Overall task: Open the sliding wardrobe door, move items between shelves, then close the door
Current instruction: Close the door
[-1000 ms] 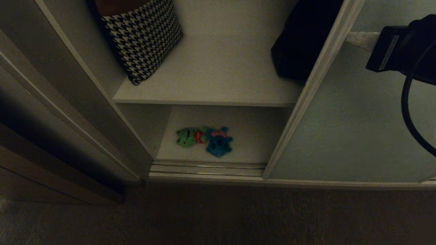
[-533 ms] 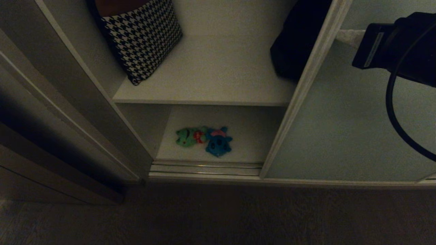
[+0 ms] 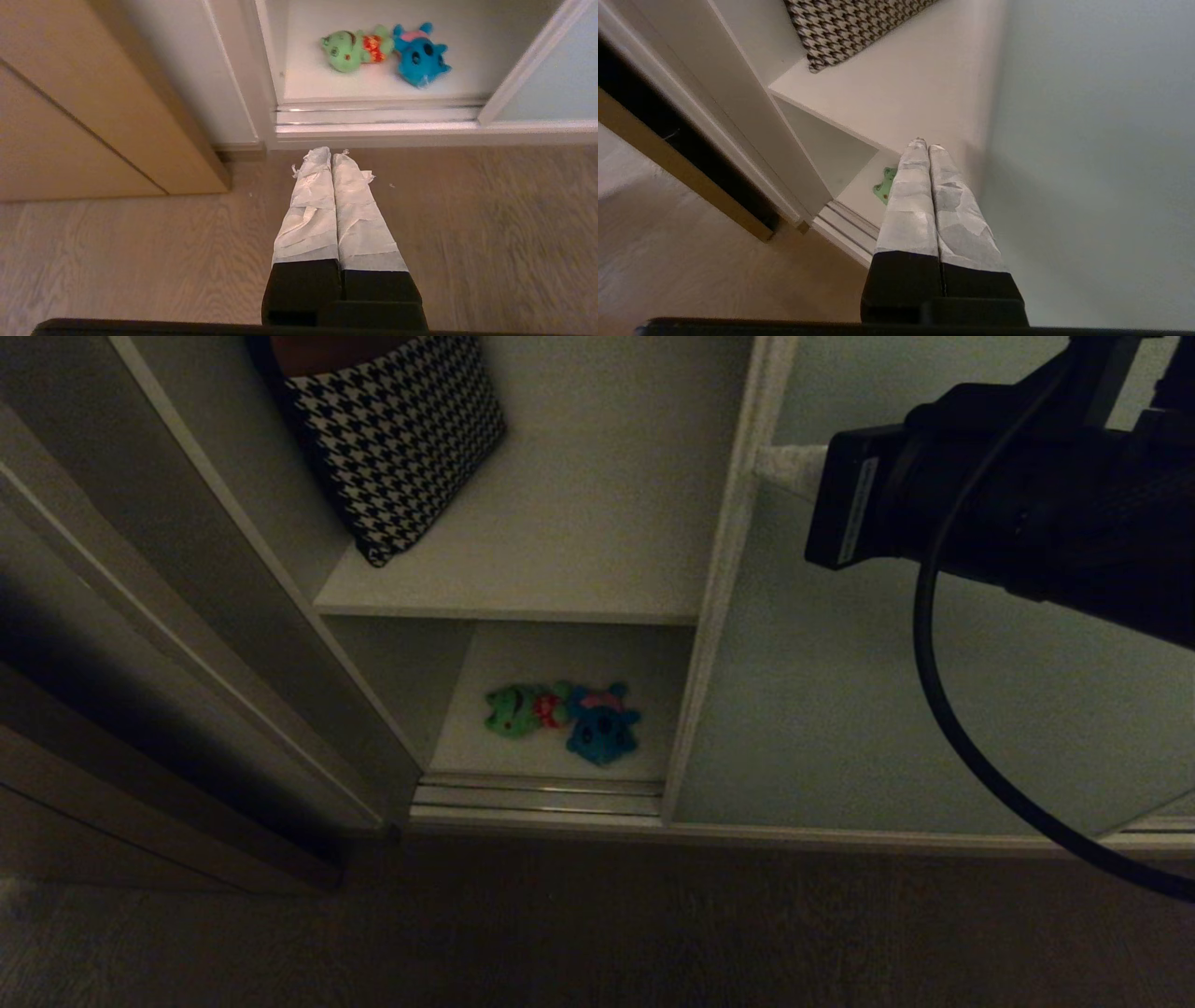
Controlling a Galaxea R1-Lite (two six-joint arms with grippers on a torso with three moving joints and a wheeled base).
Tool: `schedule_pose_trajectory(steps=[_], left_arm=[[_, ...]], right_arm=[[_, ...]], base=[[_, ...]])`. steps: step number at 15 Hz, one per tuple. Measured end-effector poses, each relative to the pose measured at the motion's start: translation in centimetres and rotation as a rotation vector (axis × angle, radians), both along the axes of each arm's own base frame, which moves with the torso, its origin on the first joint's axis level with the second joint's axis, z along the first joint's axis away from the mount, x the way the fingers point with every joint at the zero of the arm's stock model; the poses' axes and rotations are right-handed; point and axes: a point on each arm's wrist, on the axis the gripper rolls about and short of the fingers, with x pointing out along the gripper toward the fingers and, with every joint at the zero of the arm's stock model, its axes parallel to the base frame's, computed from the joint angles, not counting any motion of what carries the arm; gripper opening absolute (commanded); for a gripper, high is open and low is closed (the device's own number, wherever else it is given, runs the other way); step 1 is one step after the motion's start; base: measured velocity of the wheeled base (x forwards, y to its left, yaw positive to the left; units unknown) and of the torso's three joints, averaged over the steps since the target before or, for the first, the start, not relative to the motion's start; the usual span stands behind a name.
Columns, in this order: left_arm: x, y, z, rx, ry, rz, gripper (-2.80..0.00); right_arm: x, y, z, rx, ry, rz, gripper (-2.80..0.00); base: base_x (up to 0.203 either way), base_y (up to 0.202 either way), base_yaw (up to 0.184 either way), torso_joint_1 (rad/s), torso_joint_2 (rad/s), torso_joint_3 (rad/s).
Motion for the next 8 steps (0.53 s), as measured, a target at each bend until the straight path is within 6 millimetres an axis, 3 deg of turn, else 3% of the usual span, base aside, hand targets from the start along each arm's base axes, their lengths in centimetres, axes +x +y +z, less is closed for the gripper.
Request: schedule_pose_trajectory(steps=[4,8], left_arm=[[0.0,0.0,0.0,0.000,0.000,0.001,-2.80],[0.0,0.0,0.0,0.000,0.000,0.001,-2.80]], right_arm=[[-3.4,-1.1,0.5,0.007,-0.006,0.044,-2.80],[-5.6,-6.0,1.1,-0.009,0.039,-0.126,-2.80]], base=[[0.000,0.000,0.000,0.000,0.00,0.000],[0.000,0.000,0.000,0.000,0.00,0.000]])
